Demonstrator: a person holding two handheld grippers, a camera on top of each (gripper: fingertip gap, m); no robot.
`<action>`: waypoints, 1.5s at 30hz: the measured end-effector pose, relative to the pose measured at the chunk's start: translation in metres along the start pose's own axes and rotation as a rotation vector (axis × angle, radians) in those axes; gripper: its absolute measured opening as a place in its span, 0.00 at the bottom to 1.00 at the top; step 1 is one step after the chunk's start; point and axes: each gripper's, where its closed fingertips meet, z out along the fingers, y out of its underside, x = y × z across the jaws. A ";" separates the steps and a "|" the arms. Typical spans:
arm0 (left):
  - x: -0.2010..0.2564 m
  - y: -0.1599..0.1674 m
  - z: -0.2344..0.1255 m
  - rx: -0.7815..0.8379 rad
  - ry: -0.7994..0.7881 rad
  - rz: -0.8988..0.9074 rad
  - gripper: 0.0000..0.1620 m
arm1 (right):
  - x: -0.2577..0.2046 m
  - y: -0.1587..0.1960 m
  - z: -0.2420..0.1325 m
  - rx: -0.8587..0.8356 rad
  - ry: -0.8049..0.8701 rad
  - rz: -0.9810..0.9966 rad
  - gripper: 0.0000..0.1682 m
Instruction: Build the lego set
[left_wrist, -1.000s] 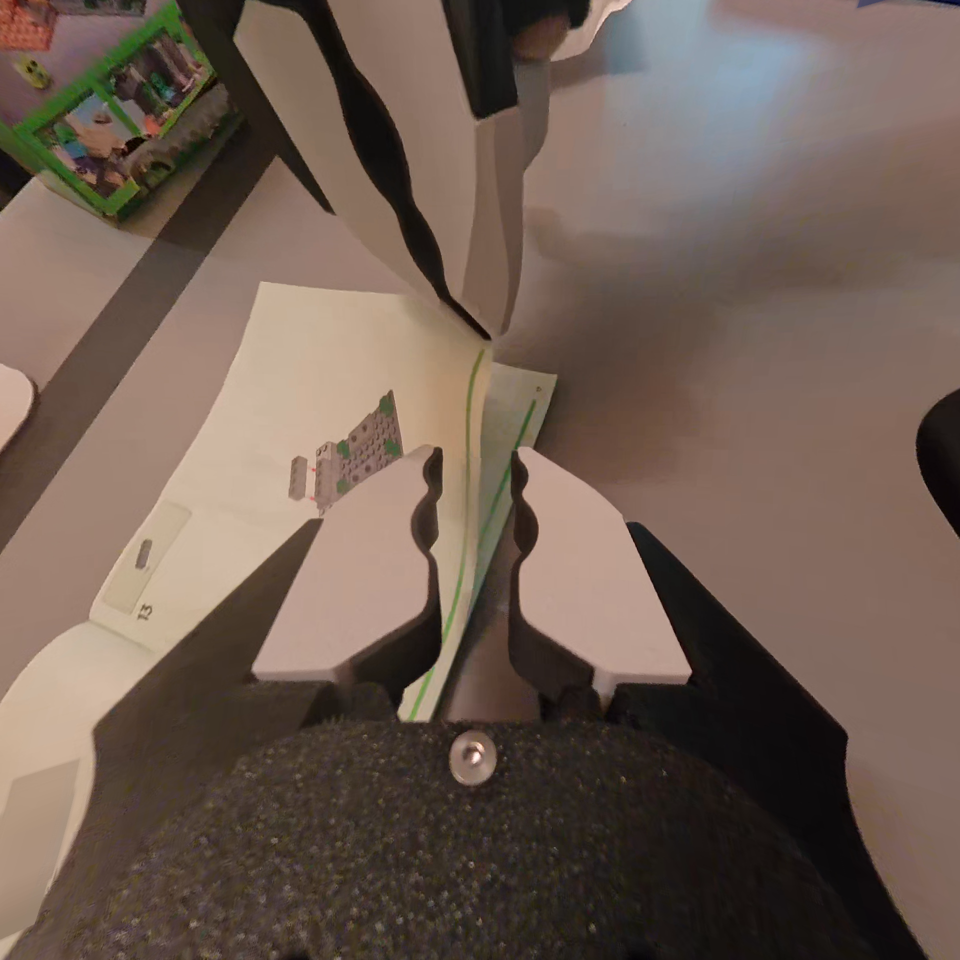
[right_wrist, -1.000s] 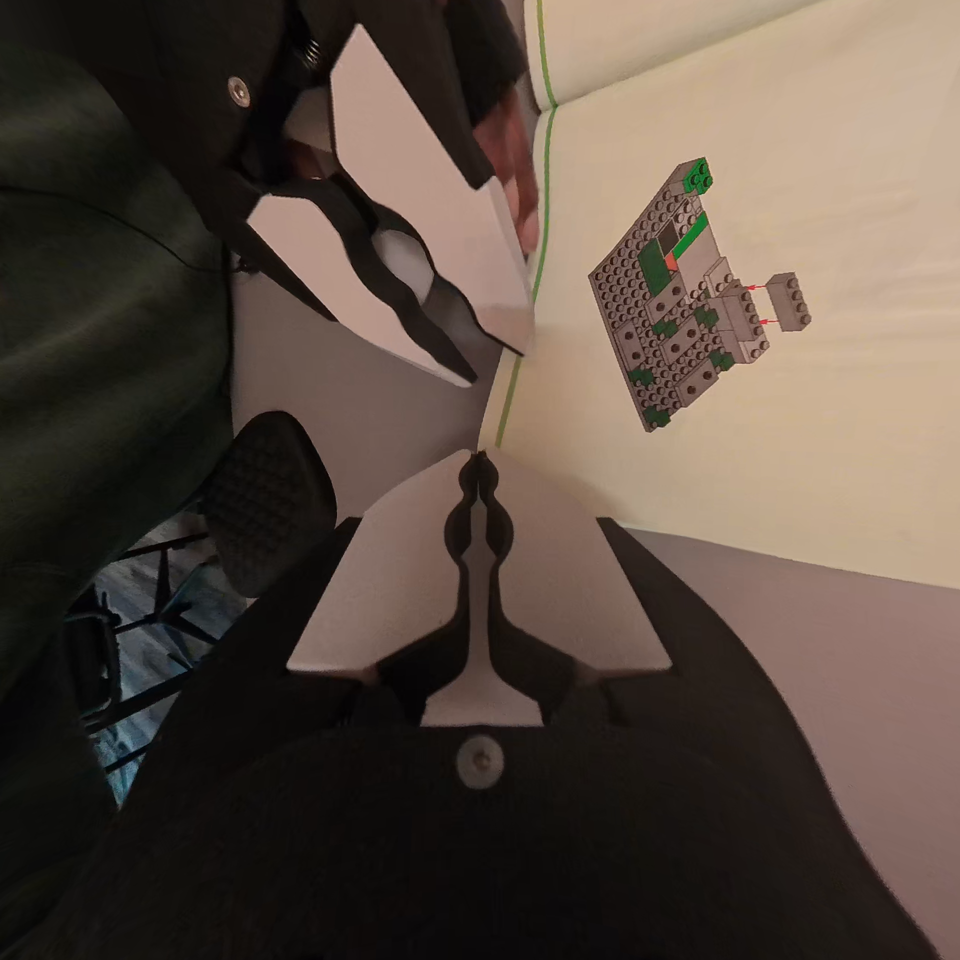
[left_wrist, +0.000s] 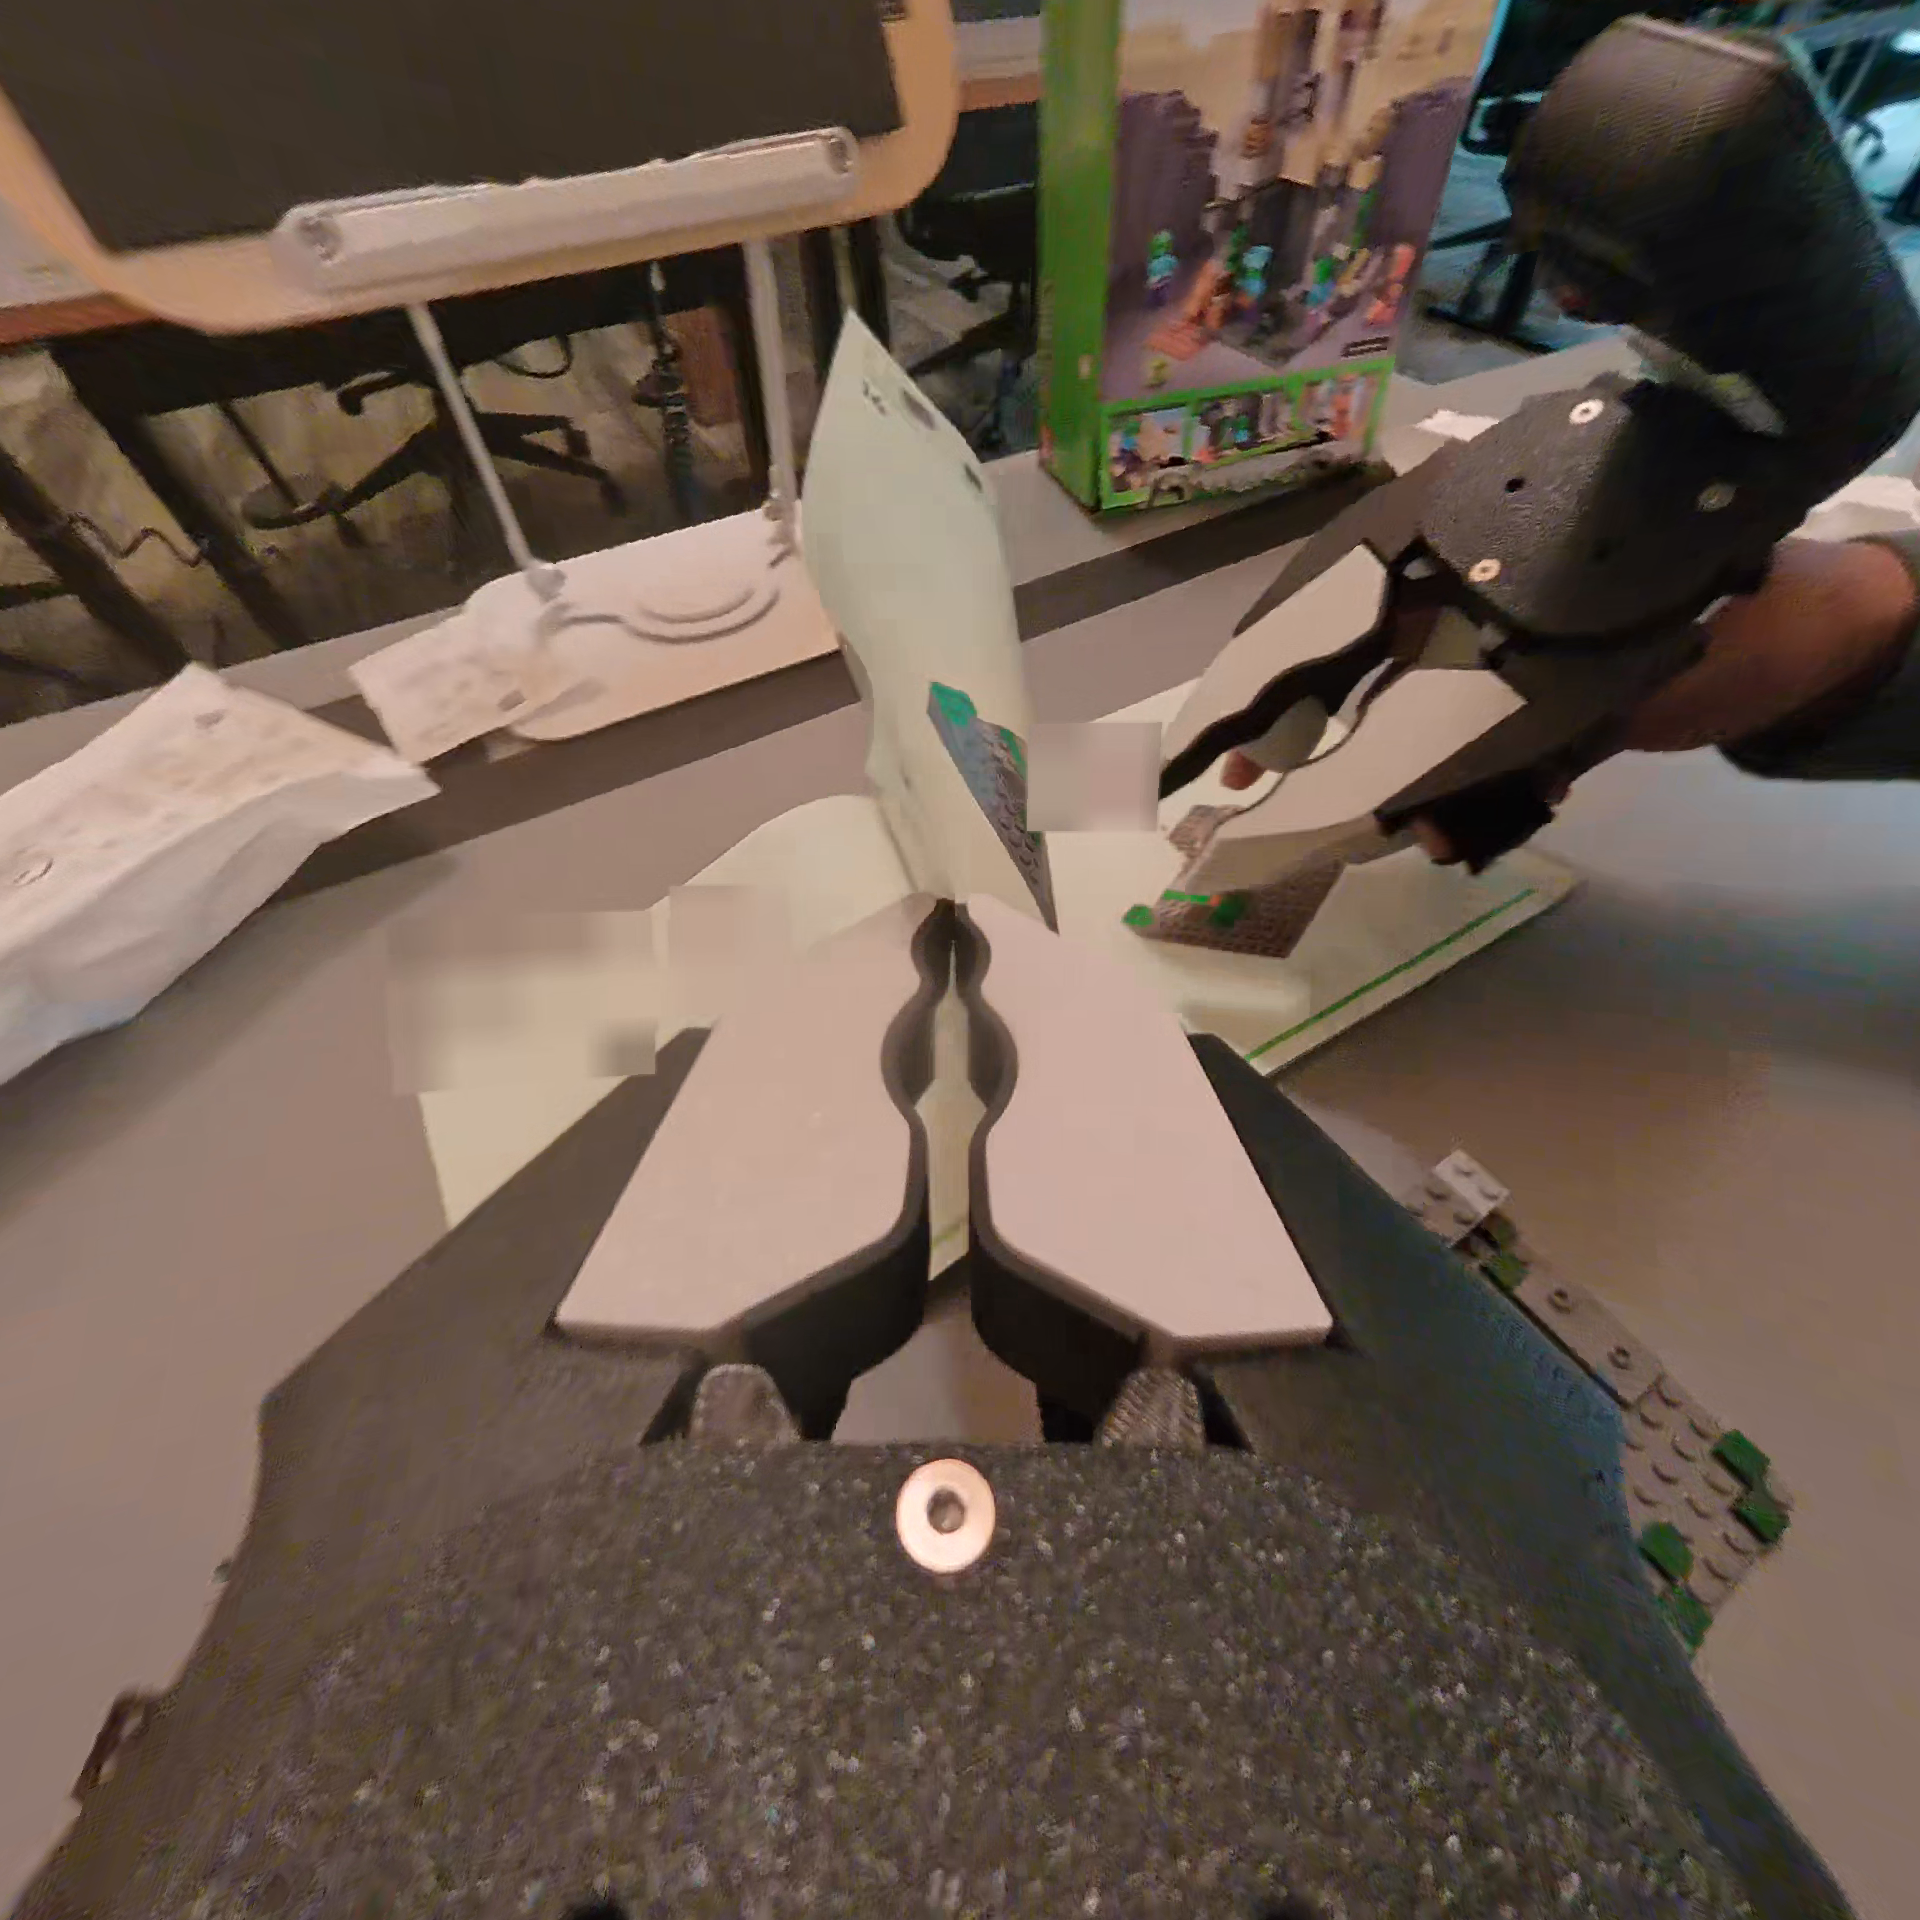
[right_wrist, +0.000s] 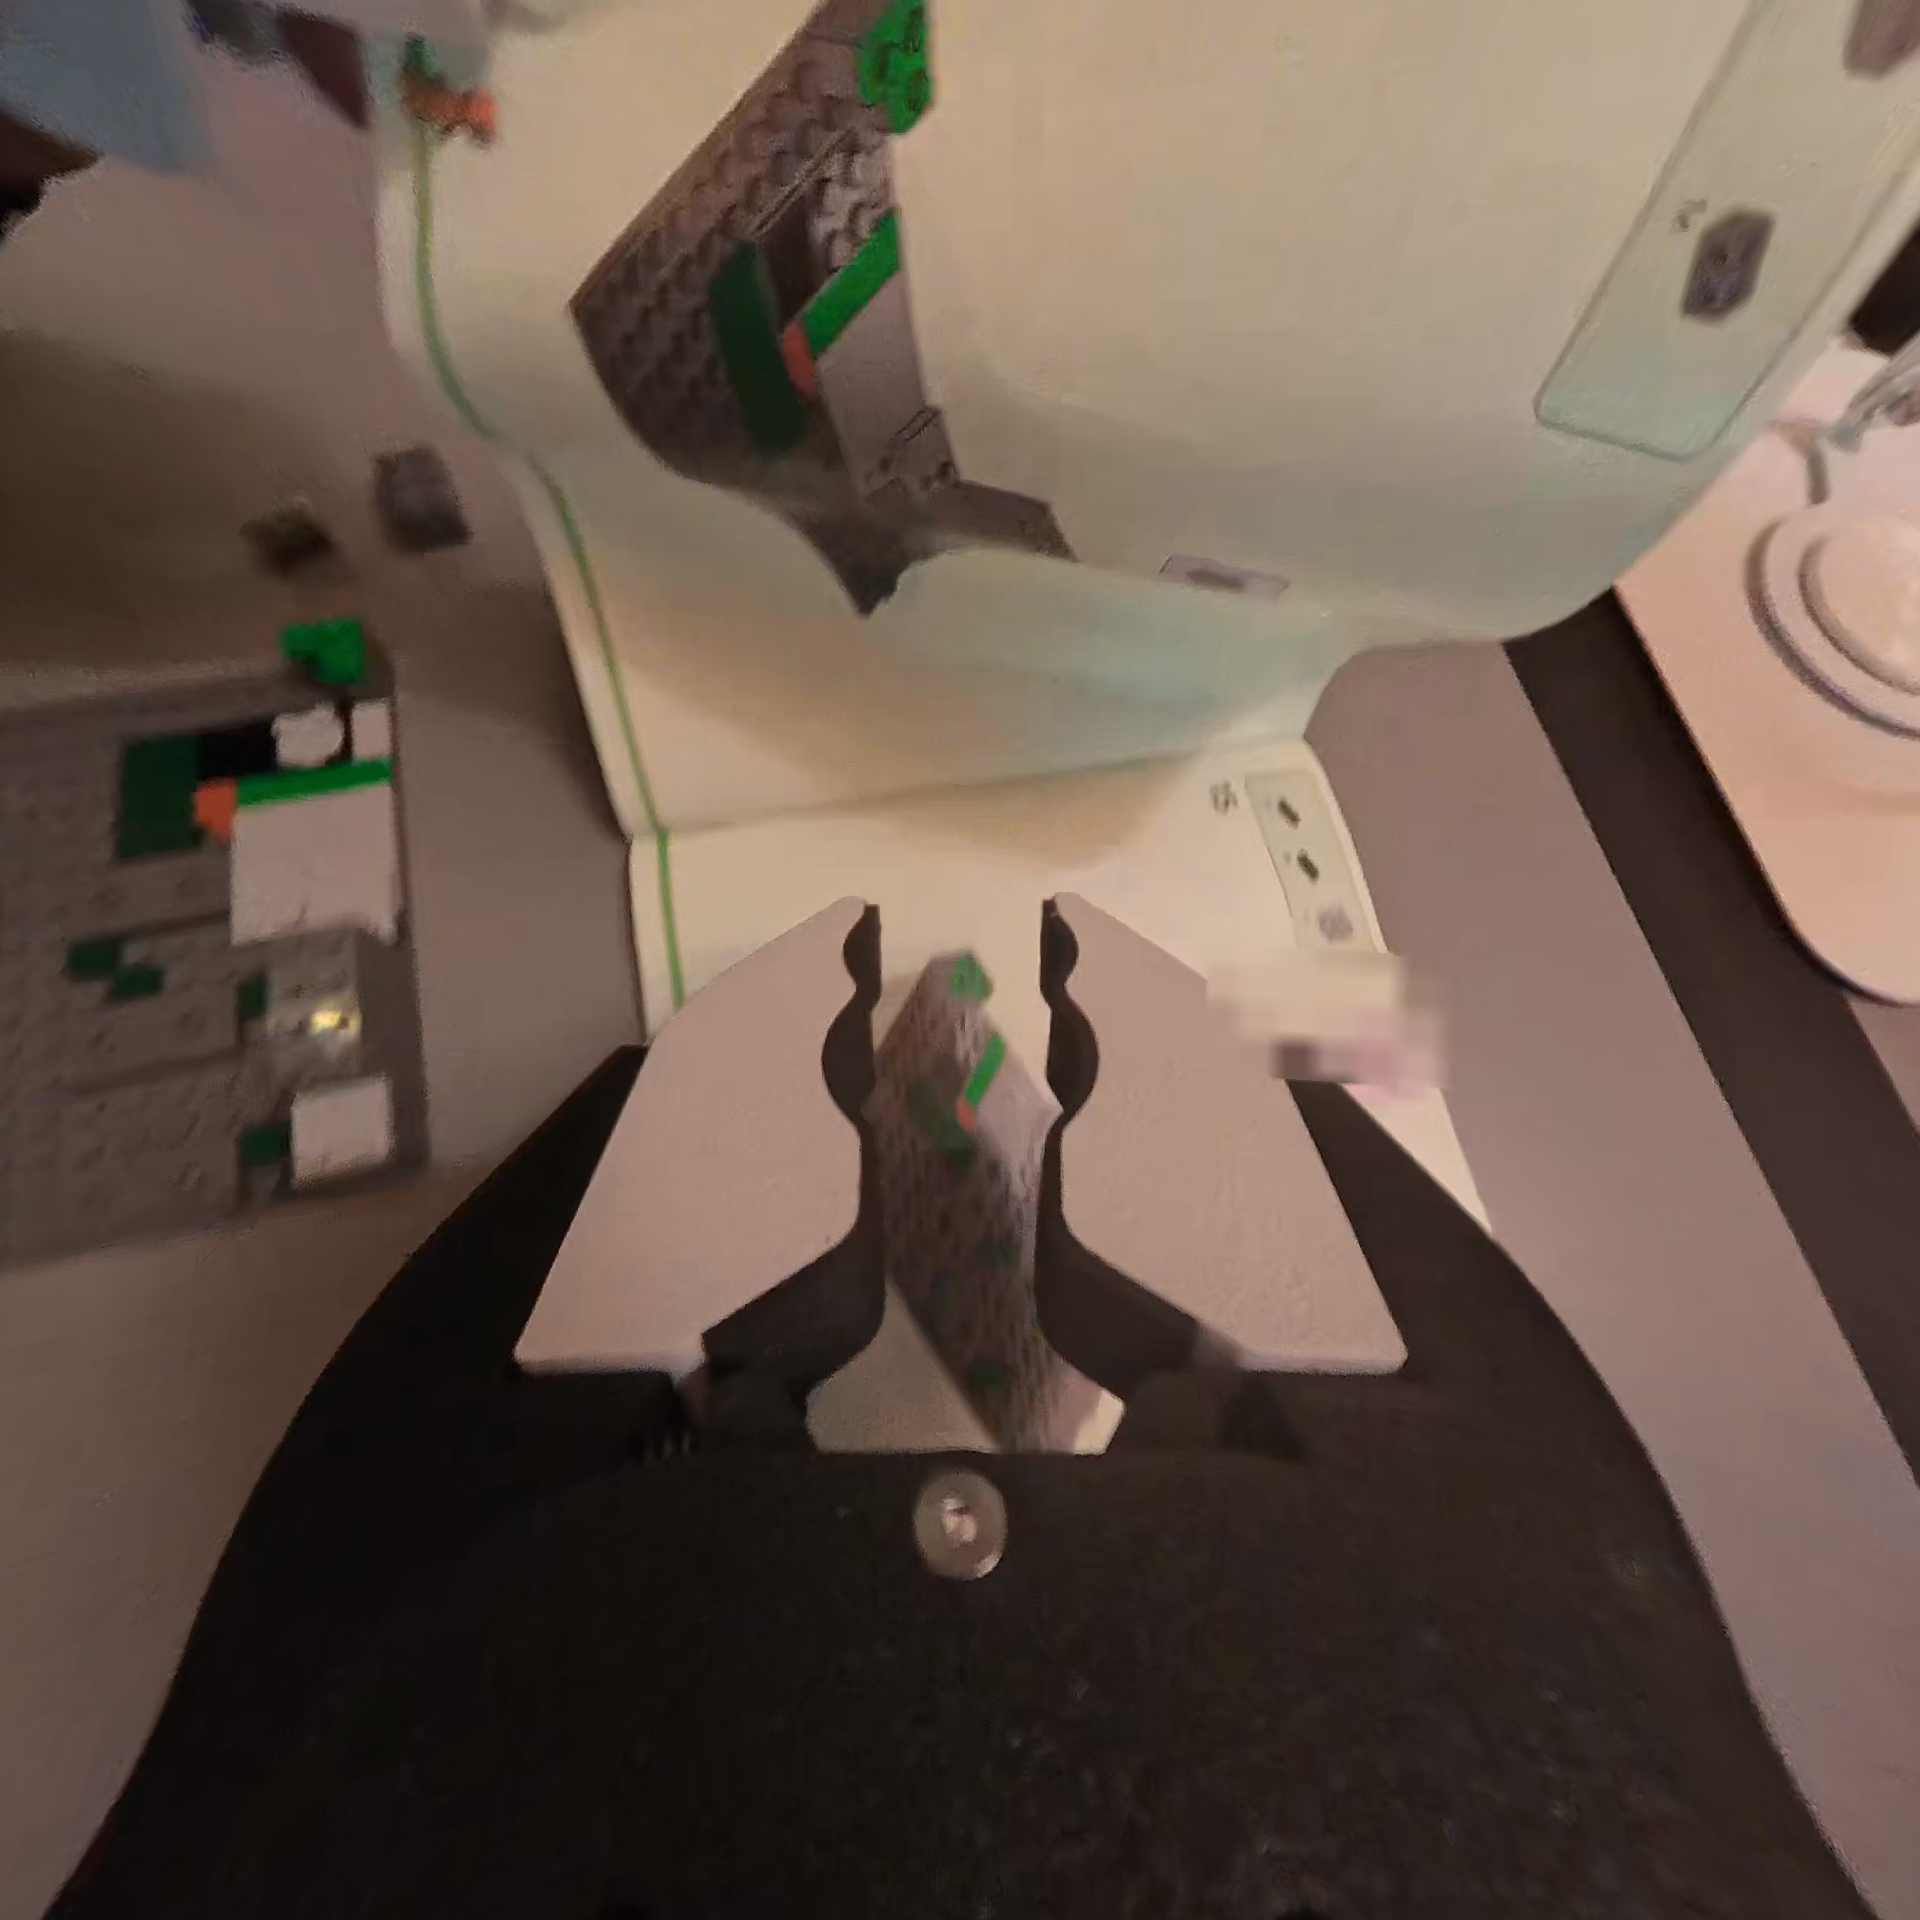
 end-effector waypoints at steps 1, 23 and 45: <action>-0.005 0.004 -0.004 -0.001 -0.011 -0.010 0.00 | 0.002 -0.007 0.011 0.008 0.004 0.009 0.18; -0.071 0.038 -0.058 -0.006 -0.074 -0.080 0.05 | -0.009 -0.078 0.109 -0.231 -0.061 -0.119 0.21; -0.033 0.048 -0.053 -0.068 0.029 0.014 0.00 | 0.011 -0.003 -0.148 0.052 0.405 0.184 0.20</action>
